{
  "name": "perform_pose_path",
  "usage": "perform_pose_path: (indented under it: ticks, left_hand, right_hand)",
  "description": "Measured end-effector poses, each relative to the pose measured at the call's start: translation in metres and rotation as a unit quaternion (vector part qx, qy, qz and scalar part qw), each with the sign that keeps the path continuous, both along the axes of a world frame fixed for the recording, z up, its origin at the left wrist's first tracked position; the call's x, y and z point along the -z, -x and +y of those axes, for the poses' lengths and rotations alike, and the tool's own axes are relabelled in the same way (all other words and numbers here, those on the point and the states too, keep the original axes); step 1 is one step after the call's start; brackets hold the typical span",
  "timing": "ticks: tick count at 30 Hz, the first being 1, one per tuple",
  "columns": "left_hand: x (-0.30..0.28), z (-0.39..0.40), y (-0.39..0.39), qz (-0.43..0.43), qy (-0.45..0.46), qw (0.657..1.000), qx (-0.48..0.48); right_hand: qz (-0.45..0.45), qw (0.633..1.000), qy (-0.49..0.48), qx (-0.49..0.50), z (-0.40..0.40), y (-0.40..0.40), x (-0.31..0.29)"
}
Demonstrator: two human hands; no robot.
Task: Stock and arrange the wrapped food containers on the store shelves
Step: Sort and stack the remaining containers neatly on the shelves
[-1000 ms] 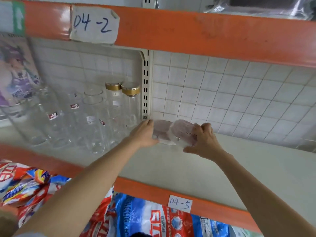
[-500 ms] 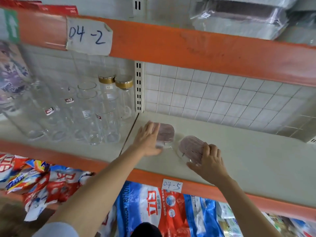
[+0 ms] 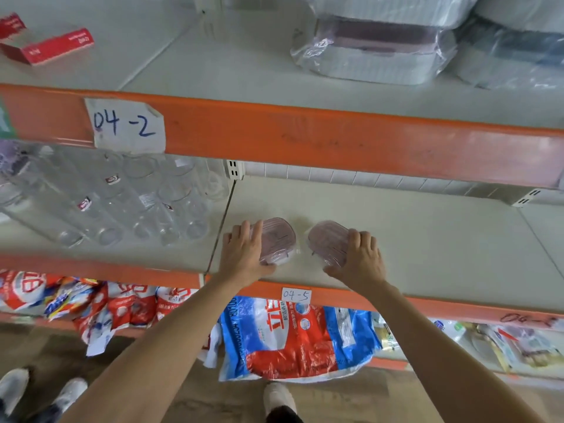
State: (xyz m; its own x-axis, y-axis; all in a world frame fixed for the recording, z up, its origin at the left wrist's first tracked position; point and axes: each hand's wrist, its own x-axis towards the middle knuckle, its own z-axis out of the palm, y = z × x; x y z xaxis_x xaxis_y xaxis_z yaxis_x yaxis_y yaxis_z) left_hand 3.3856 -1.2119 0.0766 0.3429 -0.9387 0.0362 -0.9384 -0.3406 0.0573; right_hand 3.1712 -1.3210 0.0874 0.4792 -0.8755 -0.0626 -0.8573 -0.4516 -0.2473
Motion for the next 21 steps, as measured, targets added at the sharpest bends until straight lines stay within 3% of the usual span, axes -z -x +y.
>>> perform_pose_path:
  ticks: [9, 16, 21]
  left_hand:
    - [-0.068, 0.089, 0.033, 0.015, -0.015, 0.999, 0.032]
    - [-0.172, 0.176, 0.045, -0.007, 0.024, 0.997, 0.067]
    - [-0.249, 0.195, 0.042, -0.039, 0.069, 0.994, 0.082]
  right_hand:
    - [-0.042, 0.999, -0.017, -0.028, 0.089, 0.043, -0.063]
    - [-0.104, 0.993, 0.008, -0.060, 0.164, 0.072, -0.150]
    - [-0.135, 0.985, 0.066, -0.086, 0.181, 0.082, -0.222]
